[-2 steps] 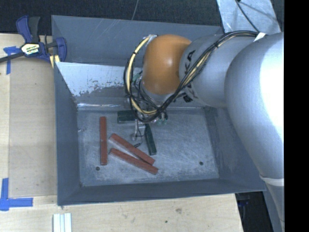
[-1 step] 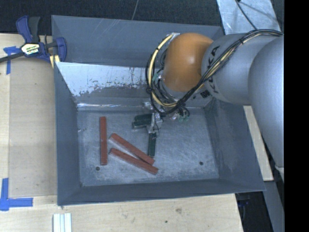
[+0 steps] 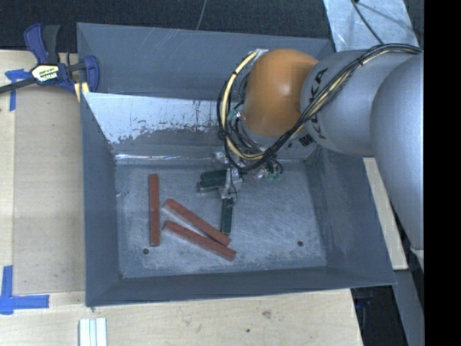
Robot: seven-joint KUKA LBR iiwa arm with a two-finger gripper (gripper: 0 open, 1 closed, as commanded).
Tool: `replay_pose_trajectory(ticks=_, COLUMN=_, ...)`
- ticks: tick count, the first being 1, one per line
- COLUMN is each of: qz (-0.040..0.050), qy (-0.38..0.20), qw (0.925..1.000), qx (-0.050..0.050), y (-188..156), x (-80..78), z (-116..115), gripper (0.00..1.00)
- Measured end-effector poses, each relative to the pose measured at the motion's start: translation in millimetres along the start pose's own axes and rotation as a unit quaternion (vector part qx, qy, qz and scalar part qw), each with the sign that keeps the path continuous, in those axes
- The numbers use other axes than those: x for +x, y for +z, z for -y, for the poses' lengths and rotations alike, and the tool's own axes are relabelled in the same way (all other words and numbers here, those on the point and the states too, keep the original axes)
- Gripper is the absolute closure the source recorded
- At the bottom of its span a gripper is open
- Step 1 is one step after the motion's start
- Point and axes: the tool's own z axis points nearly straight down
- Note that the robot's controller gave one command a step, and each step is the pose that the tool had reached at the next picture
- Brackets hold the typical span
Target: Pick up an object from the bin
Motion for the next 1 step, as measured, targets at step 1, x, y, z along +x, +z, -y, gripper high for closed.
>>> replay_pose_trajectory(ticks=1, qz=0.0025, qy=0.010, qw=0.9999, qx=0.000, y=-172.5, x=12.4, z=-20.4, gripper=1.00)
